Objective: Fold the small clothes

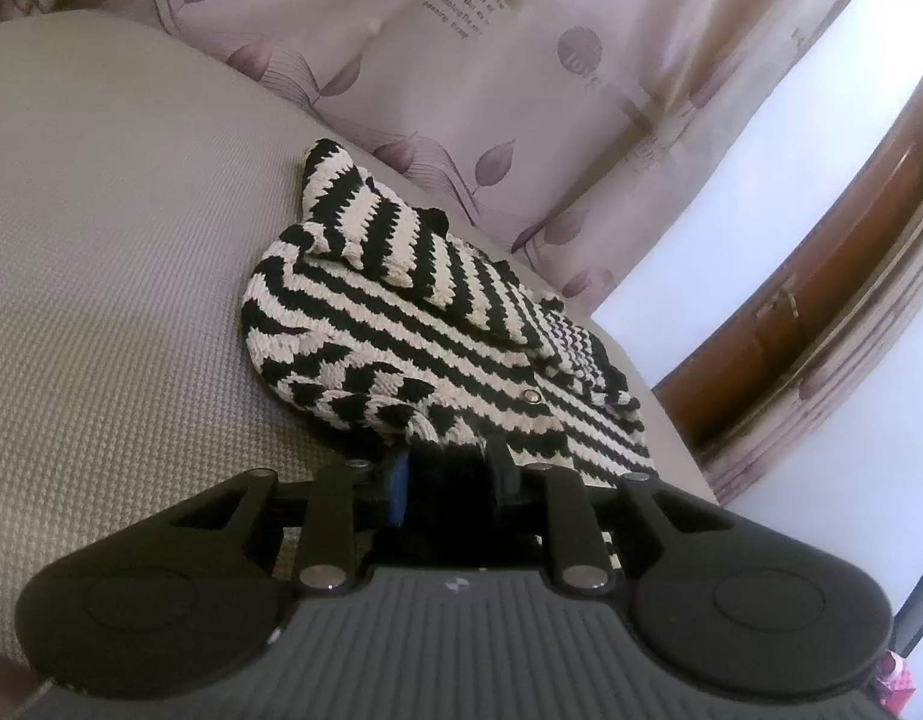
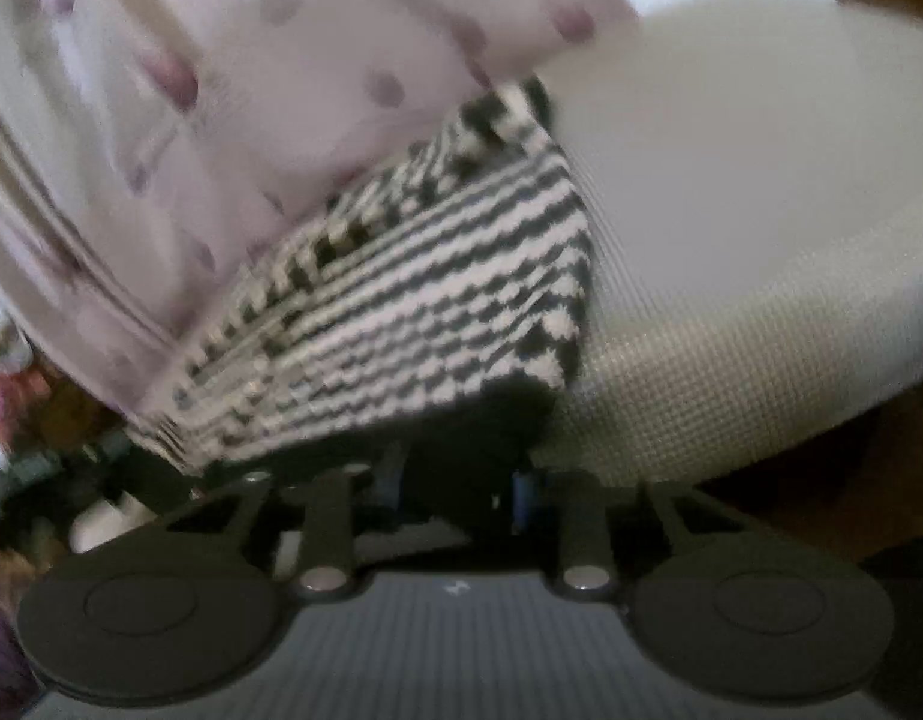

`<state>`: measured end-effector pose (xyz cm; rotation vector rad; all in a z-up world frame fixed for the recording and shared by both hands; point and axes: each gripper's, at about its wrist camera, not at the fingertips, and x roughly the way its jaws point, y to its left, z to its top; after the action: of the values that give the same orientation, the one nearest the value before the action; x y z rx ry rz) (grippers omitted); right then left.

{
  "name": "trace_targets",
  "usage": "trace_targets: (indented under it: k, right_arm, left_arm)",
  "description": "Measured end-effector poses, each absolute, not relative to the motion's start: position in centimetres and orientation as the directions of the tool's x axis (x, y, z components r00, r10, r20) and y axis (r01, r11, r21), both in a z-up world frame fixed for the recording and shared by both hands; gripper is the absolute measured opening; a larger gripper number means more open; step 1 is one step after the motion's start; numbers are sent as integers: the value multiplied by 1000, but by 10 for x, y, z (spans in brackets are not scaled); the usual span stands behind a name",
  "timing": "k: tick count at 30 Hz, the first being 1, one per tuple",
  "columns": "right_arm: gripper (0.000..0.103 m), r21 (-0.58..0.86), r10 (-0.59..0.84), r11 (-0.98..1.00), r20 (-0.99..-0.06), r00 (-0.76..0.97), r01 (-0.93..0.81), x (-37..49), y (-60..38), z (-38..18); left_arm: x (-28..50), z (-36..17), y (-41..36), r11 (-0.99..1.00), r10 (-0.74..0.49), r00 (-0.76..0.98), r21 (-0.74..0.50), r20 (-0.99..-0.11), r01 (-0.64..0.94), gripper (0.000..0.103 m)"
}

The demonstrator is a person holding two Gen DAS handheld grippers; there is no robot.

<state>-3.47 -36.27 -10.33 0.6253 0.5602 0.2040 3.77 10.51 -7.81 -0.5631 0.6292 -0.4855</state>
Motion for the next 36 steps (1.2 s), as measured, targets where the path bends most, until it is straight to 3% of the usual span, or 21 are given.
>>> trace_targets:
  k: [9,13,16,17,18,22,32,36]
  right_arm:
    - [23,783,434,622,-330,838,-14,-37,-388,-113]
    - [23,839,458,544,-302,836,4,-34,-395,-120]
    - [23,825,446,566,-304,842,-2,-32,-392,-118]
    - [18,809,432,588,-310,847,-4,-32,-389,-116]
    - [14,800,421,599,-313,851,-2,-31,-388,-115]
    - [14,828,427,559,-259,866,-28,-26,-390,-111]
    - [14,851,436,510,-125,891,-130,-6,-396,-70]
    - [14,845,423,510,-84,902,-160,18,-404,-48]
  left_arm:
    - [39,-80,103,752,-574,701,-612,-424,246,26]
    - [43,-83,103,749,-580,687,-617,-437,240,36]
    - [44,-86,105,748,-577,686,-623,-443,227,36]
    - [45,-87,106,747,-575,687,-628,-444,219,35]
    - [45,-88,106,745,-575,686,-631,-446,214,20]
    - [42,-82,105,744,-573,697,-630,-430,223,20]
    - [57,-39,100,696,-571,769,-667,-289,266,19]
    - [79,-12,95,696,-549,803,-659,-233,284,8]
